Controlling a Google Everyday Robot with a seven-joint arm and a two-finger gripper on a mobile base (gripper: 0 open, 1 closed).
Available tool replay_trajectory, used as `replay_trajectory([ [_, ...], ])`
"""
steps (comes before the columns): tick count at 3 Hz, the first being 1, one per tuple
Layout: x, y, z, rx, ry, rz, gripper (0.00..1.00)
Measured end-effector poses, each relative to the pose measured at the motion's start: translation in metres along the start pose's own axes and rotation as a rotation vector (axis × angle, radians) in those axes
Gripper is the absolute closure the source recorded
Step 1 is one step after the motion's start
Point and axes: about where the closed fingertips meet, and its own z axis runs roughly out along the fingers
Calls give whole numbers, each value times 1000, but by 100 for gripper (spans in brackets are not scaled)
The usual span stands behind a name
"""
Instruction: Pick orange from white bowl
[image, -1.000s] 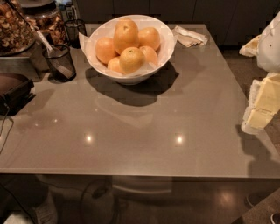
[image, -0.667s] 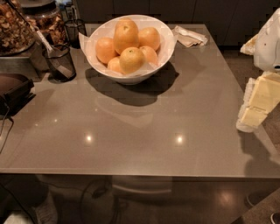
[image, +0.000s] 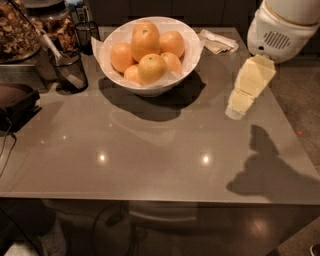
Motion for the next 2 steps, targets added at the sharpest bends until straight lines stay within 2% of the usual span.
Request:
replay_trajectory([
  [2, -13, -3, 0, 13, -35, 24, 0],
])
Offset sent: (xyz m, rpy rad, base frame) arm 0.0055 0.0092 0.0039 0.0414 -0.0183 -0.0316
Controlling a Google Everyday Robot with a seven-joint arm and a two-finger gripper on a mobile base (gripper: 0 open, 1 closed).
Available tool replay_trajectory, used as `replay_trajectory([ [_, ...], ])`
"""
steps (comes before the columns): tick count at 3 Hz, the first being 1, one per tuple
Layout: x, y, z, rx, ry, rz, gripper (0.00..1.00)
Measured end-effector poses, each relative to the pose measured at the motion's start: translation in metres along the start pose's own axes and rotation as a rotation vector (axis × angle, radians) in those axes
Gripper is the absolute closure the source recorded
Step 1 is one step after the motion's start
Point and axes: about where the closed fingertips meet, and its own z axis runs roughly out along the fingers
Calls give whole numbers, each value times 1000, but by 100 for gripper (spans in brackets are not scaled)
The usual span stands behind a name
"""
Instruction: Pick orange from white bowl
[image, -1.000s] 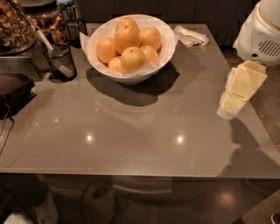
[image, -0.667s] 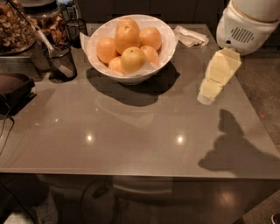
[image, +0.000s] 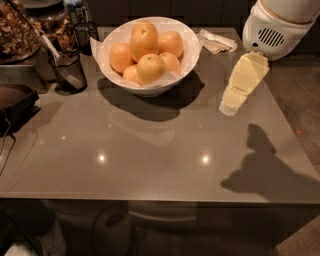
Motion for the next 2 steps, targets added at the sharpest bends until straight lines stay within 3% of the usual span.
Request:
replay_trajectory([
  [2, -72, -19, 7, -92, -110, 166, 0],
])
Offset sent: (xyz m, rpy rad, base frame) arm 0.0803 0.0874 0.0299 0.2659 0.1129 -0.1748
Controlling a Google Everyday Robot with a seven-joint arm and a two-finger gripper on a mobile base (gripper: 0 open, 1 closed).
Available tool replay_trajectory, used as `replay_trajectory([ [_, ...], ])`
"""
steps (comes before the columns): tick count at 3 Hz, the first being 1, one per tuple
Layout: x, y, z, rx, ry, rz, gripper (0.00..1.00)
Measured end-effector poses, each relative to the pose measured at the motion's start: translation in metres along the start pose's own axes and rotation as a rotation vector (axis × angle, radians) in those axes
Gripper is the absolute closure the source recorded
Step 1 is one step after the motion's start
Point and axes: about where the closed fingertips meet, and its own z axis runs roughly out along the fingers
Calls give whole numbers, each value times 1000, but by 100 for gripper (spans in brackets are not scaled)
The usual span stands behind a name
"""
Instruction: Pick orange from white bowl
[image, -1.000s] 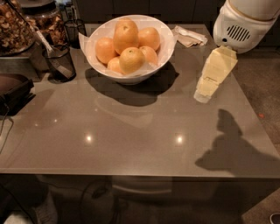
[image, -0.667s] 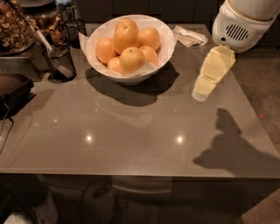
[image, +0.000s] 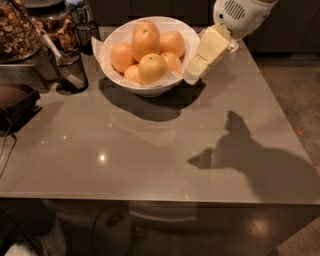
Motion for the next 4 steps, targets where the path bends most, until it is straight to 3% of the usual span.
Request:
replay_trajectory([
  [1, -9, -2, -4, 12, -27, 3, 0],
  [2, -18, -4, 4, -28, -70, 43, 0],
  [3, -87, -17, 24, -58, -119, 92, 0],
  [4, -88, -17, 24, -58, -120, 92, 0],
])
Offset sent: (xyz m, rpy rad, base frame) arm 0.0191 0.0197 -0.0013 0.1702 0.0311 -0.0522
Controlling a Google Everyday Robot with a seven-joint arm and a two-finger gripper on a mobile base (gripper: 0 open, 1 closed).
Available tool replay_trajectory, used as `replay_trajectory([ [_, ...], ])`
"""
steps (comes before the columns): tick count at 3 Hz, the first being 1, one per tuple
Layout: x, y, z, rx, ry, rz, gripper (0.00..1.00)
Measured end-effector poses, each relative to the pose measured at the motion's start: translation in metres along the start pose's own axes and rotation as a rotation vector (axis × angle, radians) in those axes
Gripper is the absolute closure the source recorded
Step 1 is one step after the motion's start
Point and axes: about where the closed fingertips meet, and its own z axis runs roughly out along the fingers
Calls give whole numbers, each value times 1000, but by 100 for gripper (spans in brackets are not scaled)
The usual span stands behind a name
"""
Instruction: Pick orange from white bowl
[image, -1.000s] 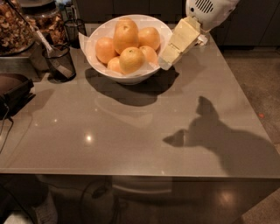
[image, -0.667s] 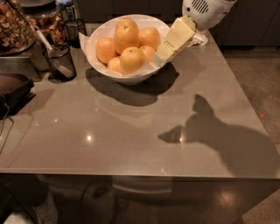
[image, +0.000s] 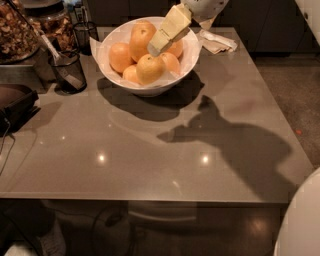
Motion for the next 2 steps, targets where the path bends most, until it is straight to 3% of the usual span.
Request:
replay_trajectory([
  [1, -24, 6, 12, -14, -33, -11, 0],
  [2, -71, 29, 32, -8, -2, -42, 0],
])
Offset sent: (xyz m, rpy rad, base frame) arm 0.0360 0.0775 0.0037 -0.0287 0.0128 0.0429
